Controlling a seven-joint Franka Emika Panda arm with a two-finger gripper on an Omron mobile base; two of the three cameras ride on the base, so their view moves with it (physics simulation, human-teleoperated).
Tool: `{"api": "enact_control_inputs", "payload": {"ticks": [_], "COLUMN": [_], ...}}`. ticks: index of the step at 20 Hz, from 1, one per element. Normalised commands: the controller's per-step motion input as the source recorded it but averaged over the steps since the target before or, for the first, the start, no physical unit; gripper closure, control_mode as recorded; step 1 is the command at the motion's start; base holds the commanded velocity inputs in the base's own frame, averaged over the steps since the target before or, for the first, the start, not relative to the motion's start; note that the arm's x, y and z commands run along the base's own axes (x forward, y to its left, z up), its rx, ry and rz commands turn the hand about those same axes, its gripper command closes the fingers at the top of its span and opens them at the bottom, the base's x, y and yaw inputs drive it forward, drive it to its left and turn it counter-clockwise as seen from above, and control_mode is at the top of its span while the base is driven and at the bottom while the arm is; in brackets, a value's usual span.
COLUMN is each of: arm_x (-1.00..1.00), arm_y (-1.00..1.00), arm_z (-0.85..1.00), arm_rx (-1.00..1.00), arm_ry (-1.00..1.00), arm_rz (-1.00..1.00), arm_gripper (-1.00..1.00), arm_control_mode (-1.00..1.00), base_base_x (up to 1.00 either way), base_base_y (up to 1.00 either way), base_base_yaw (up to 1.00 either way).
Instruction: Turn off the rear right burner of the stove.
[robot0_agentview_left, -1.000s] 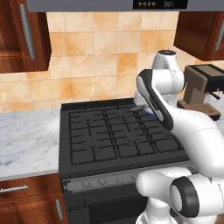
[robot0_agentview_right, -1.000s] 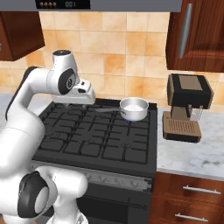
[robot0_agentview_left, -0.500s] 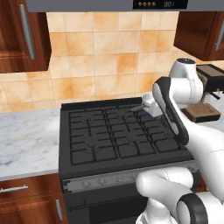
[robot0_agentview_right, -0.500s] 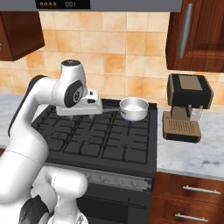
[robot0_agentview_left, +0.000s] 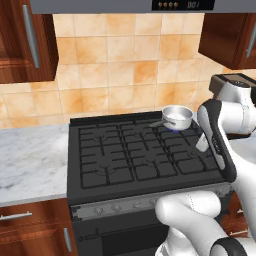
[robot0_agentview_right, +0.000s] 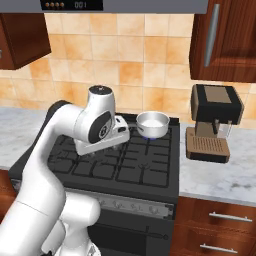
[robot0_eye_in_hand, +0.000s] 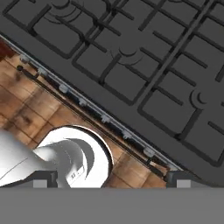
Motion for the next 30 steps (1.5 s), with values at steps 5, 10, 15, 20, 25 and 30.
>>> {"api": "enact_control_inputs", "payload": {"ticks": [5, 10, 15, 20, 25, 30], "arm_x": [-0.41, -0.26, -0.2, -0.21, -0.21, -0.02], "arm_y": [-0.27, -0.12, -0.16, -0.09, -0.06, 0.0], "arm_z": [-0.36, -0.46, -0.49, -0.46, -0.39, -0.49], "arm_rx": [-0.07, -0.09, -0.07, -0.08, -0.07, -0.05], "arm_ry": [-0.09, -0.1, -0.14, -0.17, -0.14, -0.11], "arm_rz": [0.46, 0.47, 0.49, 0.49, 0.43, 0.2], "arm_gripper": [-1.0, -1.0, -1.0, -1.0, -1.0, -1.0], "arm_control_mode": [-1.0, -1.0, -1.0, -1.0, -1.0, -1.0], "base_base_x": [0.0, 0.0, 0.0, 0.0, 0.0, 0.0], "base_base_y": [0.0, 0.0, 0.0, 0.0, 0.0, 0.0], "base_base_yaw": [0.0, 0.0, 0.0, 0.0, 0.0, 0.0]}}
